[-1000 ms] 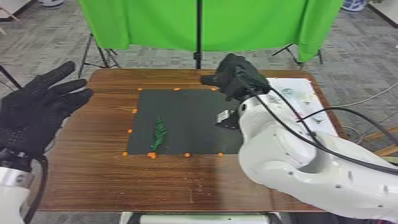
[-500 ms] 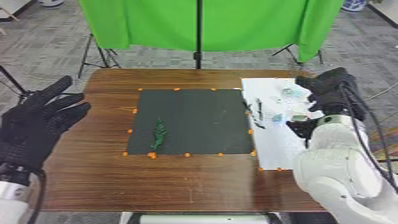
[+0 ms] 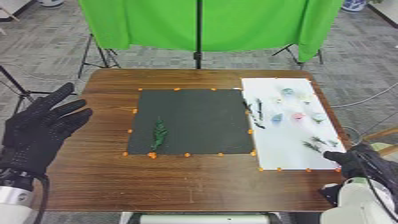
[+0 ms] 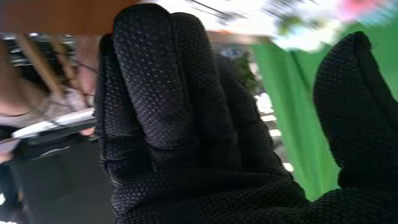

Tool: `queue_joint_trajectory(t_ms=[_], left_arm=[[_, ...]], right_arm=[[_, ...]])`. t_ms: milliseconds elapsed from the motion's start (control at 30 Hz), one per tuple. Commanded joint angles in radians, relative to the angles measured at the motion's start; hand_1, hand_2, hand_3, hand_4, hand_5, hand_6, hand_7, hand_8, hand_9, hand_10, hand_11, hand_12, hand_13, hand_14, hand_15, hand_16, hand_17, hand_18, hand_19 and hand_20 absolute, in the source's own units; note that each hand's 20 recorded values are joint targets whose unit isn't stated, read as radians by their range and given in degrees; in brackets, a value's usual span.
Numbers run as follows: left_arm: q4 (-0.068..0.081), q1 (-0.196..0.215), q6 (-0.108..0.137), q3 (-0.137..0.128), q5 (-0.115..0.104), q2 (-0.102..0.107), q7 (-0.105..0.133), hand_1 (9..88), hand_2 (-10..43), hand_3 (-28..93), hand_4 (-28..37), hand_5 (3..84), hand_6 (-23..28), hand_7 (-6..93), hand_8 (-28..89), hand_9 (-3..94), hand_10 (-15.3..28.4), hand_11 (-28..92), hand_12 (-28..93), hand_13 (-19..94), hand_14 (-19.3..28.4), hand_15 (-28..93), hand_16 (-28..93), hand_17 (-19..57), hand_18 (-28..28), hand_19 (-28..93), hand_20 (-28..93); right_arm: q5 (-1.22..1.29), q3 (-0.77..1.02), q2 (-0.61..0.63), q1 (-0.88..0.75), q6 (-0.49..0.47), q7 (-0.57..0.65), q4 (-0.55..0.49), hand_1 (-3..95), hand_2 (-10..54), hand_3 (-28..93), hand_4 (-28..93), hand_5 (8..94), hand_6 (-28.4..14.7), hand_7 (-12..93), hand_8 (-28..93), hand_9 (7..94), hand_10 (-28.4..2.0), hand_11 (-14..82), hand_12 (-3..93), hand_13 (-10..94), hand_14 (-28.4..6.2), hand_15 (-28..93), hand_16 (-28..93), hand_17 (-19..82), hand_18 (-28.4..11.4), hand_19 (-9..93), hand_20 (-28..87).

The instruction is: Arrange flowers

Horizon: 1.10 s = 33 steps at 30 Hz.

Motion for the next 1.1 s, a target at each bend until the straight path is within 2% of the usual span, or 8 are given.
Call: queue_joint_trajectory(t_ms=[33,433,567,600,633,667,833,1100], left_arm=[[0.004,0.009,0.007,0.009,-0.005,-0.008,-0.002,20.6,7.8,77,-28.3,32.6,8.1,14.5,-10,28.6,20.0,28,10,21,27.5,51,-10,-11.2,25.4,54,8],[0.007,-0.019,0.005,0.034,-0.001,-0.005,-0.022,20.8,7.9,77,-28.3,32.8,8.2,14.7,-10,29.1,20.2,28,10,21,27.5,51,-10,-11.2,25.4,54,8],[0.006,-0.016,0.01,0.032,-0.003,-0.009,-0.022,20.9,7.9,77,-28.3,32.7,8.3,14.8,-10,29.1,20.2,28,10,21,27.5,51,-10,-11.2,25.3,54,8],[0.007,-0.024,0.008,0.034,0.0,-0.011,-0.034,20.9,7.9,77,-28.3,32.7,8.3,14.8,-10,29.1,20.2,28,10,21,27.5,51,-10,-11.2,25.3,54,8],[0.005,-0.015,0.011,0.034,-0.003,-0.009,-0.022,20.9,7.9,77,-28.3,32.7,8.3,14.8,-10,29.2,20.2,28,10,21,27.5,51,-10,-11.2,25.3,54,8],[0.007,-0.024,0.009,0.038,-0.001,-0.012,-0.033,20.9,7.9,77,-28.3,32.7,8.3,14.8,-10,29.1,20.2,28,10,21,27.5,51,-10,-11.2,25.3,54,8],[0.009,-0.035,0.006,0.044,0.0,-0.013,-0.042,20.9,7.9,77,-28.3,32.9,8.4,15.0,-10,29.2,20.3,28,10,21,27.5,51,-10,-11.1,25.3,54,8],[0.013,-0.046,0.004,0.052,0.0,-0.009,-0.042,21.0,7.9,77,-28.3,33.1,8.5,15.1,-10,29.3,20.3,28,10,22,27.6,51,-10,-11.1,25.2,54,8]], right_arm=[[-0.011,0.03,0.022,-0.061,-0.032,0.014,0.034,32.4,-5.1,68,-25,51.8,-7.2,8,-10,75.4,-18.3,23.1,13.5,76,-13.6,57,11,36,-25.0,92,-19],[0.025,-0.019,0.037,0.007,-0.028,0.024,0.078,32.7,-5.4,67,-24,41.3,-7.9,0,-8,72.9,-17.8,23.7,12.8,76,-13.3,58,11,36,-24.4,91,-19],[0.031,-0.054,0.033,0.036,-0.023,0.023,0.098,32.7,-5.3,66,-24,41.7,-8.4,0,-8,72.6,-17.9,24.0,12.6,75,-13.3,58,11,36,-24.4,91,-19],[0.039,-0.058,0.032,0.037,-0.015,0.022,0.1,32.6,-5.4,66,-24,42.0,-8.7,0,-8,72.5,-17.9,24.1,12.6,75,-13.4,58,10,36,-24.5,91,-19],[0.038,-0.074,0.037,0.051,-0.004,0.019,0.108,32.5,-5.3,66,-24,42.4,-9.1,0,-8,72.2,-18.0,24.1,12.7,75,-13.5,58,10,36,-24.5,91,-19],[0.031,-0.081,0.036,0.056,-0.007,0.022,0.113,32.5,-5.3,66,-24,42.7,-9.3,0,-8,72.0,-18.1,24.2,12.7,75,-13.5,58,10,35,-24.5,91,-20],[0.044,-0.135,0.05,0.114,0.013,0.027,0.148,32.4,-5.2,66,-24,43.9,-9.5,1,-8,70.8,-18.7,23.6,12.5,74,-13.7,58,10,34,-24.7,90,-20],[0.06,-0.237,0.084,0.209,0.024,0.03,0.2,32.7,-4.9,66,-24,44.4,-8.8,4,-9,70.2,-18.9,22.9,12.2,73,-13.9,58,9,34,-24.5,89,-19]])
